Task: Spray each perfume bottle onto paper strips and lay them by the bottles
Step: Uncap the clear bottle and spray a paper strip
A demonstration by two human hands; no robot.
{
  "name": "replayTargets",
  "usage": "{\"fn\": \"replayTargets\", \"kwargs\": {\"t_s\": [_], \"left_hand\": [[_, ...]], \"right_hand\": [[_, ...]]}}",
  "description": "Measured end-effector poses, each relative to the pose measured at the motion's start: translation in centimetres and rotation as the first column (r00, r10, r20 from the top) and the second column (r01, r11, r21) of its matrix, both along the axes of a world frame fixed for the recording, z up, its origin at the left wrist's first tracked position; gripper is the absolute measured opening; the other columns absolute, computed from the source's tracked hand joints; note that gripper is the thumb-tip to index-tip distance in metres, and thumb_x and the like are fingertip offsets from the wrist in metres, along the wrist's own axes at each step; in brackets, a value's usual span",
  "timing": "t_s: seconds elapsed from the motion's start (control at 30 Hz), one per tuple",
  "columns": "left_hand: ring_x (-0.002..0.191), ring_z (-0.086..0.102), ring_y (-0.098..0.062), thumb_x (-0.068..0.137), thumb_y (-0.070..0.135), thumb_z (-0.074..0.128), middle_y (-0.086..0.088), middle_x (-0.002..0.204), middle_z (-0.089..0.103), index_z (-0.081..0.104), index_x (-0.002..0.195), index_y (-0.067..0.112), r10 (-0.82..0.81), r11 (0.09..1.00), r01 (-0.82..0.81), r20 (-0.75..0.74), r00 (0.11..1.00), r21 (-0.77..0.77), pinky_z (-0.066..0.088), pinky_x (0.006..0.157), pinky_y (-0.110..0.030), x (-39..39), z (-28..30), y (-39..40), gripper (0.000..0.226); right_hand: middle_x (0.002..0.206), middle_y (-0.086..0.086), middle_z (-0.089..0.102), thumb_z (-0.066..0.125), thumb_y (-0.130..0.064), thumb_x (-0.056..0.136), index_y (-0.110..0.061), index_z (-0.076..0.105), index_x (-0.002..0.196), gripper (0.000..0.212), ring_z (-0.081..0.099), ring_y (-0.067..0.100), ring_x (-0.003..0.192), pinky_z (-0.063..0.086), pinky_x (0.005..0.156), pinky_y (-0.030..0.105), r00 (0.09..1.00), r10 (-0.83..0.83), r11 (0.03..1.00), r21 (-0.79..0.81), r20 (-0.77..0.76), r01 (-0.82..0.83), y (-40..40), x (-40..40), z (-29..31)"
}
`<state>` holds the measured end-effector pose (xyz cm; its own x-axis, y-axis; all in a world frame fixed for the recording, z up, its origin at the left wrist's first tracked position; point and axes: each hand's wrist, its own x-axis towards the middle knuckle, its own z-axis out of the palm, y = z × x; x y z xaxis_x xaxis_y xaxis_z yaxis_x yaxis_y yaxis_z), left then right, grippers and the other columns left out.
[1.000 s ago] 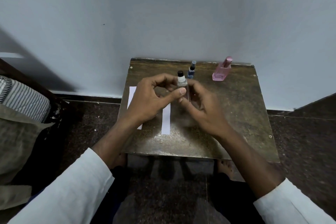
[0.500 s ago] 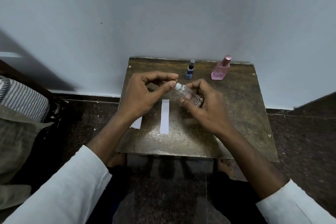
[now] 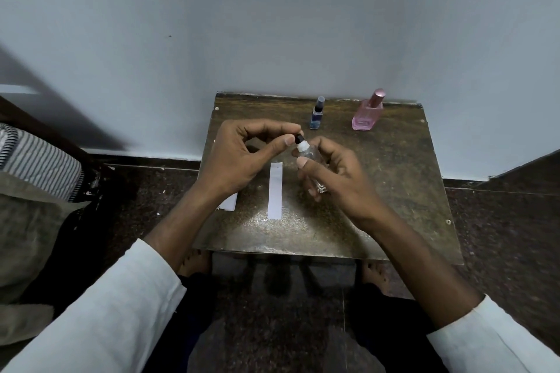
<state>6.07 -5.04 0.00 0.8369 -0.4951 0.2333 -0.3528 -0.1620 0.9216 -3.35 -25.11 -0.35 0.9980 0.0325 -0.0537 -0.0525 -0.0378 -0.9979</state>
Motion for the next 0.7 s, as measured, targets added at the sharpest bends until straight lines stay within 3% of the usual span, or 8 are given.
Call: {"fn": "replayTargets", "kwargs": {"t_s": [0.07, 0.17, 0.23, 0.33, 0.47, 0.57, 0.63, 0.7], "left_hand": [[0.100, 0.078, -0.021, 0.098, 0.023, 0.079, 0.007, 0.111, 0.083, 0.082, 0.118, 0.017, -0.009, 0.999, 0.008, 0.014, 1.000, 0.041, 0.064, 0.086, -0.052, -0.10, -0.04, 0.19, 0.022], [0.093, 0.077, -0.021, 0.096, 0.026, 0.081, 0.008, 0.105, 0.083, 0.083, 0.117, 0.020, -0.007, 0.997, 0.006, 0.017, 1.000, 0.082, 0.064, 0.079, -0.048, -0.24, -0.16, 0.38, 0.022], [0.091, 0.077, -0.020, 0.095, 0.029, 0.082, 0.010, 0.103, 0.083, 0.083, 0.114, 0.021, -0.004, 0.995, 0.002, 0.018, 1.000, 0.103, 0.064, 0.077, -0.044, -0.37, -0.21, 0.48, 0.021], [0.091, 0.078, -0.018, 0.094, 0.030, 0.082, 0.012, 0.104, 0.083, 0.084, 0.111, 0.021, -0.013, 0.995, 0.010, 0.029, 1.000, 0.100, 0.065, 0.079, -0.043, -0.40, -0.16, 0.60, 0.020], [0.089, 0.076, -0.021, 0.095, 0.025, 0.082, 0.009, 0.104, 0.082, 0.084, 0.114, 0.019, -0.012, 0.994, 0.004, 0.075, 0.997, 0.106, 0.062, 0.076, -0.047, 0.07, -0.26, 0.70, 0.020], [0.094, 0.076, -0.023, 0.098, 0.024, 0.080, 0.007, 0.107, 0.081, 0.083, 0.119, 0.019, -0.024, 0.994, 0.015, 0.085, 0.996, 0.106, 0.062, 0.077, -0.050, 0.22, -0.30, 0.75, 0.022], [0.097, 0.076, -0.021, 0.099, 0.024, 0.078, 0.008, 0.108, 0.081, 0.082, 0.120, 0.020, -0.023, 0.995, 0.015, 0.079, 0.997, 0.096, 0.061, 0.083, -0.050, 0.24, -0.25, 0.76, 0.022], [0.100, 0.075, -0.022, 0.099, 0.024, 0.078, 0.007, 0.109, 0.081, 0.082, 0.121, 0.020, -0.022, 0.996, 0.016, 0.067, 0.998, 0.086, 0.061, 0.088, -0.051, 0.32, -0.28, 0.74, 0.022]], "right_hand": [[0.079, 0.007, 0.065, 0.074, -0.020, 0.101, -0.014, 0.064, 0.106, 0.013, 0.060, 0.022, 0.061, 0.053, 0.056, 0.033, 0.990, -0.096, 0.971, -0.209, 0.107, 0.117, 0.25, -0.18, -0.04], [0.084, -0.008, 0.066, 0.083, -0.017, 0.090, -0.016, 0.067, 0.105, 0.021, 0.058, 0.004, 0.067, 0.044, 0.062, 0.013, 0.928, -0.177, 0.787, -0.518, 0.329, 0.334, 0.58, -0.21, -0.30], [0.087, -0.005, 0.067, 0.084, -0.009, 0.084, -0.013, 0.067, 0.101, 0.024, 0.057, 0.008, 0.071, 0.039, 0.066, 0.008, 0.890, -0.162, 0.660, -0.624, 0.425, 0.419, 0.72, -0.08, -0.52], [0.091, -0.002, 0.067, 0.084, -0.004, 0.080, -0.011, 0.066, 0.101, 0.028, 0.055, 0.010, 0.076, 0.037, 0.070, 0.005, 0.872, -0.140, 0.592, -0.666, 0.469, 0.454, 0.79, 0.08, -0.83], [0.092, -0.009, 0.070, 0.087, -0.026, 0.088, -0.018, 0.068, 0.109, 0.029, 0.060, 0.004, 0.073, 0.043, 0.067, 0.007, 0.915, -0.135, 0.721, -0.596, 0.380, 0.354, 0.89, 0.12, -0.39], [0.082, -0.014, 0.067, 0.080, -0.033, 0.095, -0.021, 0.071, 0.115, 0.025, 0.061, 0.003, 0.069, 0.045, 0.063, 0.012, 0.953, -0.139, 0.824, -0.502, 0.269, 0.262, 0.86, 0.08, -0.24], [0.082, -0.012, 0.069, 0.073, -0.030, 0.101, -0.020, 0.071, 0.118, 0.020, 0.066, 0.005, 0.071, 0.052, 0.065, 0.024, 0.980, -0.120, 0.917, -0.360, 0.156, 0.170, 0.83, 0.10, -0.27], [0.087, -0.001, 0.073, 0.066, -0.021, 0.106, -0.011, 0.068, 0.122, 0.019, 0.071, 0.018, 0.072, 0.055, 0.061, 0.033, 0.996, -0.079, 0.989, -0.123, 0.050, 0.085, 0.78, 0.16, -0.18]]}}
